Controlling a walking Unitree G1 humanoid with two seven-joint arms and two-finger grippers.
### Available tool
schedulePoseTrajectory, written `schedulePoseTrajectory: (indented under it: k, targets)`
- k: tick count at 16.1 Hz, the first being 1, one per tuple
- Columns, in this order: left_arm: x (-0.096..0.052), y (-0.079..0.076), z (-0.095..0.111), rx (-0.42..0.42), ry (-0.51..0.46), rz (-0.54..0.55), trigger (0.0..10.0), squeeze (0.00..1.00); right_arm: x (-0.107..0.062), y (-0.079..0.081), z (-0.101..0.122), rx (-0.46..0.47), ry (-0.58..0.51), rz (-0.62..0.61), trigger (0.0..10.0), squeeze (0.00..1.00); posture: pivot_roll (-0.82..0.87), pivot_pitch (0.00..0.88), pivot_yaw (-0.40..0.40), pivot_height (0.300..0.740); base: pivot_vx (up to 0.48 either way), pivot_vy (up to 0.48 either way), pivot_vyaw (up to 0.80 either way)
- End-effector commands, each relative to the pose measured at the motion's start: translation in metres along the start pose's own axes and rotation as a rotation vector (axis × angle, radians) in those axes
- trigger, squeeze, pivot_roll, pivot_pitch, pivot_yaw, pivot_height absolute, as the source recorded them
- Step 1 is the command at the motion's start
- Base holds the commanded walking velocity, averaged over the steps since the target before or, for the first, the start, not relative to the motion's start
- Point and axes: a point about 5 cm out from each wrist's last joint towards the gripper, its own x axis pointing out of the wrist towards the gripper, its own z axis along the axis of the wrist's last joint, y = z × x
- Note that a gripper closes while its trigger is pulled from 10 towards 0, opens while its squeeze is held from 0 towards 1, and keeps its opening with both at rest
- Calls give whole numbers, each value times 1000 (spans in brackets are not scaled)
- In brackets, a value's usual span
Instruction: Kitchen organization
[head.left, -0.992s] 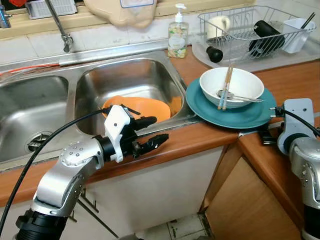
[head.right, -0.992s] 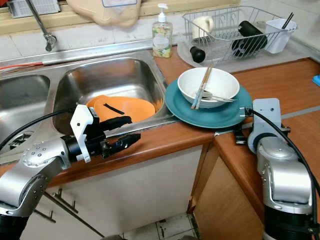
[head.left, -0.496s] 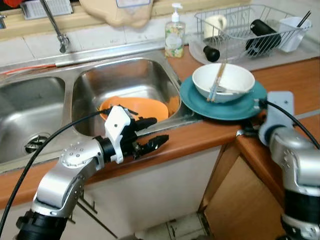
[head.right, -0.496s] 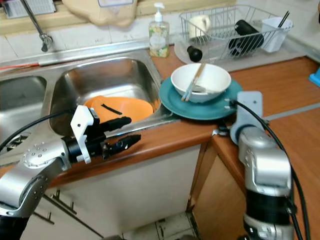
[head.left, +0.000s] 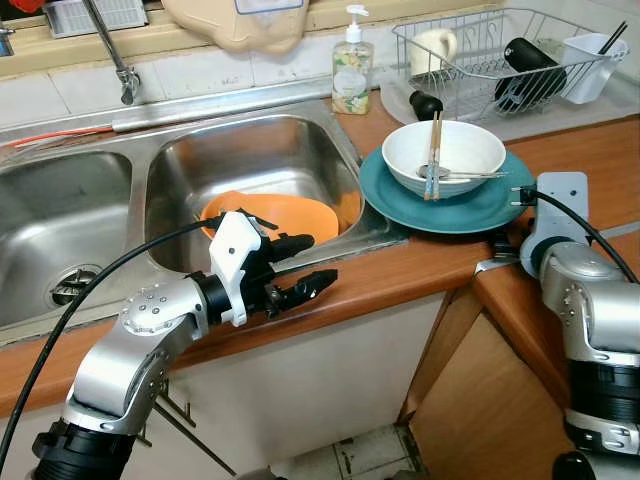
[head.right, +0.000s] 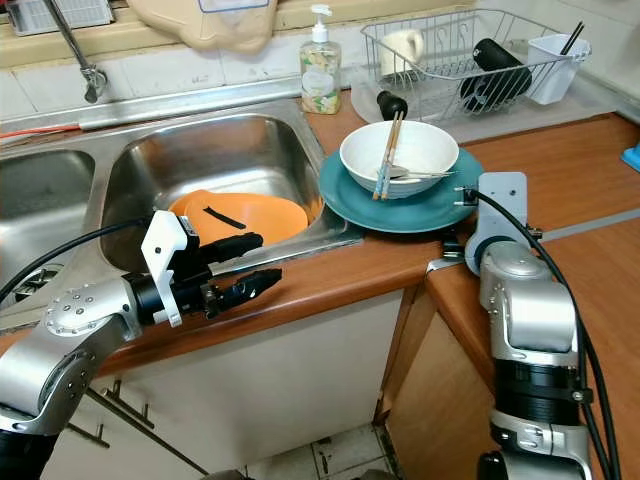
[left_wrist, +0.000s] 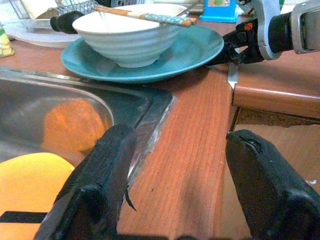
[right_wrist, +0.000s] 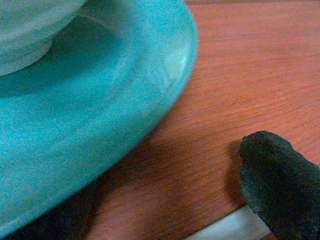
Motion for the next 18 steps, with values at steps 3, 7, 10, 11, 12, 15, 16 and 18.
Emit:
schedulePoseTrajectory:
  k: [3,7,10,11,12,15,16,18]
  targets:
    - [2,0,0,6,7,-10,10000,0,-9,-12,-7,24,0,-12,10000,1000,-48,0,84,740,0,0,0]
    - [3,-2,0,0,7,-15,10000,0,-11,-32,-16,-65,12,-105,10000,1000,-54,0,87,740,0,0,0]
    - [3,-2,-1,-5,7,-15,10000,0,-11,-45,-21,-69,65,-173,10000,1000,-54,0,85,740,0,0,0]
    - [3,-2,-1,-5,7,-15,10000,0,-12,-49,-19,-100,54,-182,10000,1000,-55,0,83,740,0,0,0]
    - [3,-2,-1,-6,6,-15,10000,0,-11,-52,-18,-113,47,-189,10000,1000,-55,0,83,740,0,0,0]
    - [4,-3,-1,-7,4,-16,10000,0,-12,-66,-11,-114,18,-249,10000,1000,-57,0,81,740,0,0,0]
    - [4,-3,-1,-6,4,-16,10000,0,-13,-75,-3,-114,-26,-285,10000,1000,-57,0,79,740,0,0,0]
    - [4,-4,-1,-6,3,-15,10000,0,-14,-81,6,-135,-74,-316,10000,1000,-56,0,77,740,0,0,0]
